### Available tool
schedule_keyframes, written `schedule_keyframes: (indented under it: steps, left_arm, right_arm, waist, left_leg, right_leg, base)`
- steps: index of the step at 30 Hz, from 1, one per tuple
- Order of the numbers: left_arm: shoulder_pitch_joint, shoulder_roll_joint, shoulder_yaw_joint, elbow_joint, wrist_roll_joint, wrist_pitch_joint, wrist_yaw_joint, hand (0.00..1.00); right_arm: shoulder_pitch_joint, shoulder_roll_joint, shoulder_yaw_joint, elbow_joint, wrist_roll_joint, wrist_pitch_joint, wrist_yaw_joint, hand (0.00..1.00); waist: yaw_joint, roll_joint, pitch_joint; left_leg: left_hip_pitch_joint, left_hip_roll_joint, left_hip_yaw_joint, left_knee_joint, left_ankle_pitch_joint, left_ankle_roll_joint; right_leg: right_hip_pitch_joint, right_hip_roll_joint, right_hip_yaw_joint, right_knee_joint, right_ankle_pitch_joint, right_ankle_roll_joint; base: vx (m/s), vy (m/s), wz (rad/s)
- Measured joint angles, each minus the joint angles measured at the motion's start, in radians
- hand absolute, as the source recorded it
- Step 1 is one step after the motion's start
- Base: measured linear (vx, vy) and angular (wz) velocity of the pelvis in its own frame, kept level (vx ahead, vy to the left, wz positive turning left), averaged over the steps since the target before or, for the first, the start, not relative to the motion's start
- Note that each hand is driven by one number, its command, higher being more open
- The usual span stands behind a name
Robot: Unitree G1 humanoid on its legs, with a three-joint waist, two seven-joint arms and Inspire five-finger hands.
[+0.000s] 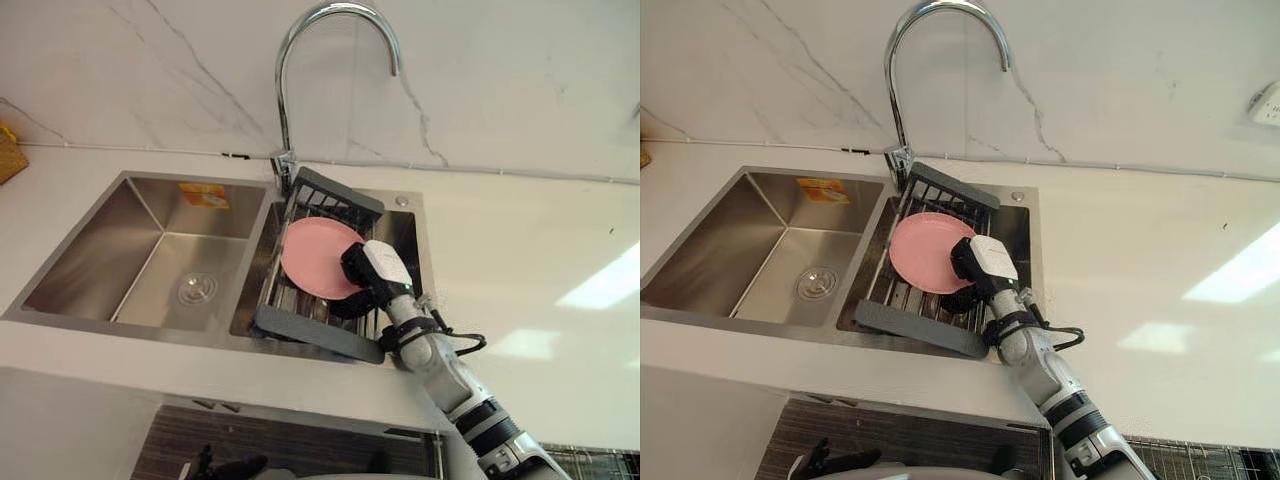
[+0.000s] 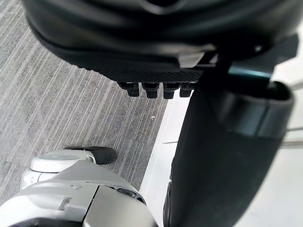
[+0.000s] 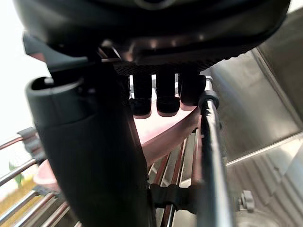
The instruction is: Walk over to the sink, pick up the cup, carry it to the dishwasher, place the cup inside the dishwasher, then close the dishwasher door
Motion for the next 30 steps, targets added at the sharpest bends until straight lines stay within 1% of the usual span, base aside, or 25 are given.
schedule_keyframes:
  steps: [5, 11, 18, 19, 21, 22, 23, 24, 26, 27, 29, 30]
  left_arm:
    - [0.006, -0.011, 0.0, 0.0, -0.009, 0.002, 0.001, 1.0]
    - [0.006, -0.019, 0.001, -0.009, -0.009, 0.009, 0.001, 1.0]
    - [0.011, -0.027, 0.019, -0.01, -0.01, 0.019, 0.0, 1.0]
    - [0.011, -0.027, 0.02, -0.01, -0.01, 0.019, 0.0, 1.0]
    - [0.011, -0.027, 0.02, -0.01, -0.01, 0.02, 0.0, 1.0]
    - [0.011, -0.027, 0.021, -0.01, -0.01, 0.02, -0.001, 1.0]
    - [0.011, -0.027, 0.021, -0.01, -0.01, 0.02, -0.001, 1.0]
    - [0.01, -0.027, 0.022, -0.011, -0.01, 0.02, -0.002, 1.0]
    - [0.01, -0.027, 0.028, -0.012, -0.009, 0.021, -0.004, 1.0]
    - [0.01, -0.027, 0.03, -0.012, -0.009, 0.022, -0.004, 1.0]
    - [0.009, -0.027, 0.033, -0.011, -0.009, 0.024, -0.004, 1.0]
    - [0.009, -0.027, 0.033, -0.011, -0.009, 0.025, -0.006, 1.0]
  right_arm:
    - [0.0, 0.04, -0.064, 0.0, 0.143, 0.009, 0.039, 0.0]
    - [-0.001, 0.06, -0.122, 0.005, 0.15, 0.014, 0.071, 0.0]
    - [-0.011, 0.061, -0.128, 0.008, 0.14, 0.021, 0.088, 0.0]
    - [-0.011, 0.061, -0.128, 0.007, 0.106, 0.017, 0.087, 0.0]
    - [-0.012, 0.067, -0.129, 0.007, -0.009, 0.008, 0.087, 0.0]
    - [-0.012, 0.069, -0.13, 0.007, -0.107, -0.003, 0.087, 0.0]
    - [-0.012, 0.069, -0.13, 0.008, -0.146, -0.007, 0.087, 0.0]
    - [-0.012, 0.068, -0.126, 0.009, -0.233, -0.015, 0.089, 0.0]
    - [-0.013, 0.06, -0.125, 0.008, -0.327, -0.039, 0.109, 0.0]
    - [-0.014, 0.051, -0.124, 0.005, -0.346, -0.046, 0.119, 0.0]
    - [-0.023, 0.003, -0.122, -0.008, -0.391, -0.072, 0.182, 0.0]
    - [-0.035, -0.02, -0.121, -0.014, -0.401, -0.076, 0.237, 0.0]
  waist:
    - [-0.003, 0.005, 0.003]
    - [-0.006, 0.006, 0.003]
    - [-0.011, 0.005, 0.002]
    - [-0.012, 0.005, 0.002]
    - [-0.015, 0.002, 0.0]
    - [-0.016, 0.002, -0.001]
    - [-0.016, 0.003, -0.001]
    - [-0.015, 0.004, 0.0]
    - [-0.014, 0.002, -0.001]
    - [-0.012, 0.002, -0.002]
    - [-0.005, 0.001, -0.002]
    - [-0.003, 0.0, -0.002]
  left_leg:
    - [0.004, -0.001, -0.003, -0.006, 0.003, -0.002]
    - [0.003, -0.002, -0.02, -0.026, 0.02, -0.008]
    - [0.004, -0.002, -0.023, -0.032, 0.028, -0.01]
    - [0.004, -0.002, -0.023, -0.033, 0.028, -0.01]
    - [0.004, -0.002, -0.023, -0.033, 0.029, -0.009]
    - [0.003, -0.002, -0.023, -0.033, 0.029, -0.009]
    - [0.003, -0.002, -0.023, -0.033, 0.029, -0.009]
    - [-0.001, -0.002, -0.023, -0.033, 0.029, -0.009]
    - [-0.01, -0.002, -0.022, -0.031, 0.03, -0.009]
    - [-0.012, -0.002, -0.022, -0.03, 0.032, -0.006]
    - [-0.02, -0.001, -0.021, -0.028, 0.034, -0.003]
    - [-0.021, 0.0, -0.021, -0.027, 0.035, -0.002]
  right_leg:
    - [0.006, -0.001, -0.003, 0.0, -0.002, 0.004]
    - [0.006, -0.002, -0.021, 0.0, -0.004, 0.003]
    - [0.005, -0.002, -0.025, 0.0, -0.003, 0.003]
    - [0.005, -0.002, -0.025, 0.0, -0.003, 0.003]
    - [0.005, -0.002, -0.024, 0.0, -0.003, 0.002]
    - [0.004, -0.002, -0.024, 0.0, -0.003, 0.002]
    - [0.004, -0.002, -0.024, 0.0, -0.003, 0.002]
    - [0.0, -0.002, -0.024, 0.0, -0.003, 0.002]
    - [-0.012, -0.001, -0.023, 0.0, -0.001, 0.0]
    - [-0.015, -0.001, -0.022, 0.0, 0.0, -0.001]
    - [-0.023, 0.0, -0.021, 0.0, 0.004, -0.007]
    - [-0.024, 0.001, -0.02, 0.0, 0.009, -0.013]
  base:
    - [0.0, 0.0, 0.0]
    - [-0.01, 0.002, 0.08]
    - [0.0, 0.004, 0.02]
    - [0.0, 0.0, 0.0]
    - [0.02, 0.034, 0.0]
    - [0.0, 0.0, 0.0]
    - [0.0, 0.0, 0.0]
    - [0.0, 0.0, 0.0]
    - [0.0, 0.0, 0.0]
    - [0.04, 0.021, -0.03]
    - [0.04, 0.022, -0.02]
    - [0.04, 0.024, -0.02]
